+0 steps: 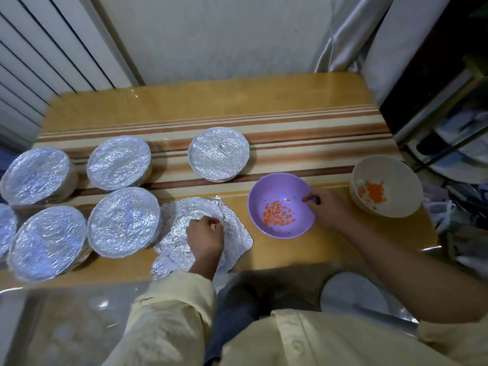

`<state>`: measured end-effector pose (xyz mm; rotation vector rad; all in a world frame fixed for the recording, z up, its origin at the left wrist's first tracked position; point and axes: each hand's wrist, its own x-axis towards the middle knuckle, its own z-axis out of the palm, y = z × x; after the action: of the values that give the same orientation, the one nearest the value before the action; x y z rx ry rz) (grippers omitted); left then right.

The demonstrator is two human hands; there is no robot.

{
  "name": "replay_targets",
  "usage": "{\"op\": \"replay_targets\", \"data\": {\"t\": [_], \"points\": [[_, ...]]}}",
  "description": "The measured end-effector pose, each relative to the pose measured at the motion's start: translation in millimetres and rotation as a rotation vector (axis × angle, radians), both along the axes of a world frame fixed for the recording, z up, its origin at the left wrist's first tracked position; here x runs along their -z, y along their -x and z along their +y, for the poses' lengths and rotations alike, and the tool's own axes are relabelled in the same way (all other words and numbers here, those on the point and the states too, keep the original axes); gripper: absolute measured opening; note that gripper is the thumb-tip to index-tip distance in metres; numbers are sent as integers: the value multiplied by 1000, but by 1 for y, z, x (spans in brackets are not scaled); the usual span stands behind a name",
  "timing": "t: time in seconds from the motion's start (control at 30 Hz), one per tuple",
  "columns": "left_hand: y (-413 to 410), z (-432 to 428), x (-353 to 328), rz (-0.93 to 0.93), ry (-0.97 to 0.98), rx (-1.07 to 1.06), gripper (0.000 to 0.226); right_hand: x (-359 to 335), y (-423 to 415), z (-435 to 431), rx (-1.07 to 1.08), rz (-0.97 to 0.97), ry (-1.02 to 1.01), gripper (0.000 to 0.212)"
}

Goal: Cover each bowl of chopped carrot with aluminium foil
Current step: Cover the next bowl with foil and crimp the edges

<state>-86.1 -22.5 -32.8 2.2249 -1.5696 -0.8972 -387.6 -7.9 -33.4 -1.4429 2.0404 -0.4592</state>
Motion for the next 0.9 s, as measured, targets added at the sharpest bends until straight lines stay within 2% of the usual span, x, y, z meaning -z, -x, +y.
{"op": "replay_targets", "data": {"t": [0.13, 0.27, 0.37, 0.47, 0.6, 0.7, 0.8, 0.9], "points": [[-8, 34, 8, -166, 33, -27, 20, -2, -4, 7, 22, 5, 80, 33], [-14, 61, 9, -145, 41, -265, 42, -23, -23, 13, 3, 115, 554, 31], [-29, 73, 10, -72, -83, -414, 55, -42, -59, 17, -96, -30, 684, 28], [-46, 84, 15, 10, -70, -319, 66, -47, -101, 27, -238, -274, 549, 24], [-58, 89, 16, 4, -79, -246, 41, -43, -146, 34, -377, -624, -87, 22], [-66, 87, 19, -22, -114, -182, 36, -28, -166, 31, -209, -732, -389, 35], [-77, 85, 20, -43, -149, -115, 39, -7, -182, 21, 76, -806, -473, 53], [-89, 84, 20, -37, -154, -56, 36, 6, -196, 11, 272, -825, -488, 49]]}}
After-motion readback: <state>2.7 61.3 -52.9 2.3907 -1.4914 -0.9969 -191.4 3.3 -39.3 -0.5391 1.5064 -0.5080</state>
